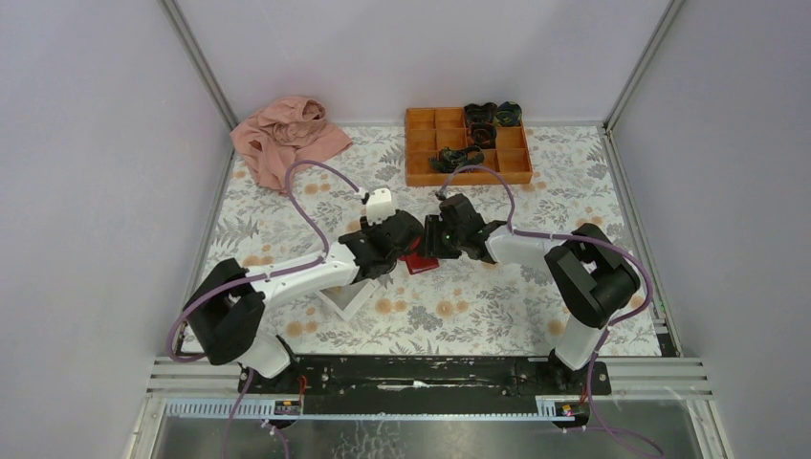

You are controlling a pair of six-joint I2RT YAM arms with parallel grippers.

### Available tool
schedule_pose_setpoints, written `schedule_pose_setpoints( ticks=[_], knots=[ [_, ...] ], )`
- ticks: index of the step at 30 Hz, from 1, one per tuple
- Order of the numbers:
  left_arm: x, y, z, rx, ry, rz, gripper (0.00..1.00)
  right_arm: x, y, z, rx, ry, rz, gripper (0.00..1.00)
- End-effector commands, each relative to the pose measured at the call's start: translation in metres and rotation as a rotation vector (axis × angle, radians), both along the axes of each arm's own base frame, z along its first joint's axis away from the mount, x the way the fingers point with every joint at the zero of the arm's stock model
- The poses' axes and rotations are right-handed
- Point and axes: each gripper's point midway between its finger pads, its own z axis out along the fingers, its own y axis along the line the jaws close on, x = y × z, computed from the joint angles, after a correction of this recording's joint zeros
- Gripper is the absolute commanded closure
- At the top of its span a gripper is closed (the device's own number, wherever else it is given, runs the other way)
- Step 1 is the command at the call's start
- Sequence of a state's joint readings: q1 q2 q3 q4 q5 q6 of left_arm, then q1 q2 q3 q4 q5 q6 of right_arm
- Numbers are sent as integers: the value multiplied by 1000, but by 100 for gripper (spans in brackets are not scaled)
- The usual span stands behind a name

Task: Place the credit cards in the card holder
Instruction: Close the card holder at the center of the board.

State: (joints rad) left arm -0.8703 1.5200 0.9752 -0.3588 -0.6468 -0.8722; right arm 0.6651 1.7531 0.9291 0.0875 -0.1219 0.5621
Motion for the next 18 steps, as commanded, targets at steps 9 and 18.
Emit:
schedule_pose_setpoints(
  ticks=[9,18],
  knots=[
    [-27,14,-7,11,15,16,69,17,-15,37,-97,-116,-10,49],
    [-44,0,-1,-15,6,-53,72,35,-3,62,-76,-172,-3,49]
  ],
)
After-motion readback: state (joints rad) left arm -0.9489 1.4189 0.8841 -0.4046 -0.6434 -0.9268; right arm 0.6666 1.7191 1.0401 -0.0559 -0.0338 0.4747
